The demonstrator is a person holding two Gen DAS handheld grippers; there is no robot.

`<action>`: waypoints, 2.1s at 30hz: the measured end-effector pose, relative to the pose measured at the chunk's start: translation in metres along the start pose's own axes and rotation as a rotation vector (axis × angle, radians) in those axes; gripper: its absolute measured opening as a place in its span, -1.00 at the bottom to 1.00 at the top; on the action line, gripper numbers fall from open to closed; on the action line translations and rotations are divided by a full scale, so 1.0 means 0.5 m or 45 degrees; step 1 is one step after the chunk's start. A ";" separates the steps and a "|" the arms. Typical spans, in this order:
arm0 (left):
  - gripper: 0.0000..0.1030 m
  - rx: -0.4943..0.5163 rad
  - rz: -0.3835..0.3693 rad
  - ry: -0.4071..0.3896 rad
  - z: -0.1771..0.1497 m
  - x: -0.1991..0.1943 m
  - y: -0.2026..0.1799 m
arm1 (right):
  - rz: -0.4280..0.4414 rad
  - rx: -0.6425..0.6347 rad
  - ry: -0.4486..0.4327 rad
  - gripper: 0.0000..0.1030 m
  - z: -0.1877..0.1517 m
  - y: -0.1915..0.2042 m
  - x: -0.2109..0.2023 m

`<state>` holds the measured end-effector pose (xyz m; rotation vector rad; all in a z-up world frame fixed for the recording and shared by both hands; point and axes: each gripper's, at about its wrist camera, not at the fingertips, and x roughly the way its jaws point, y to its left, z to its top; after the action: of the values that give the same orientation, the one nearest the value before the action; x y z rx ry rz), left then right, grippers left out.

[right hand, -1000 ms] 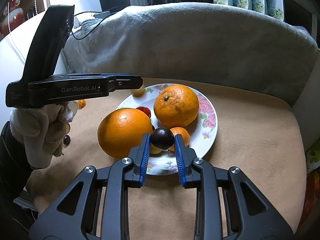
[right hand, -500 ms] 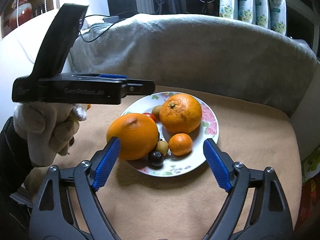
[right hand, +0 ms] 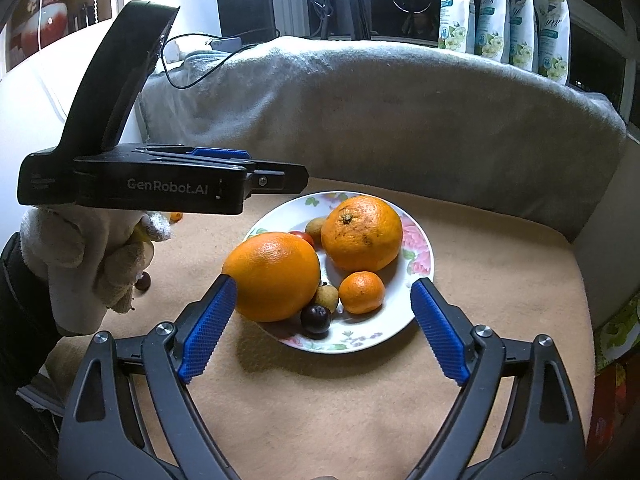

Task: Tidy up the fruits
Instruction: 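Withdraw both grippers and move them toward the kumquat and the last plum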

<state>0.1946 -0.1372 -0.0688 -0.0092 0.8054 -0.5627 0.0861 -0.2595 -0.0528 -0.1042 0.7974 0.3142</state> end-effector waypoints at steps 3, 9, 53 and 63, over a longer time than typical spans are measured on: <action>0.55 0.004 0.000 -0.011 0.000 -0.010 -0.003 | -0.007 -0.008 -0.008 0.77 0.001 0.006 -0.008; 0.55 0.004 -0.001 -0.035 -0.002 -0.033 -0.004 | -0.010 -0.015 -0.022 0.77 0.002 0.021 -0.025; 0.55 -0.095 0.121 -0.149 -0.077 -0.193 0.134 | 0.124 -0.074 -0.056 0.77 0.011 0.208 -0.036; 0.54 -0.203 0.187 -0.148 -0.111 -0.219 0.238 | 0.211 -0.121 0.006 0.70 0.010 0.273 0.019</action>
<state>0.1521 0.0281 -0.0589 -0.1273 0.7289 -0.3553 0.0529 -0.1267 -0.0525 -0.1286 0.7974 0.5088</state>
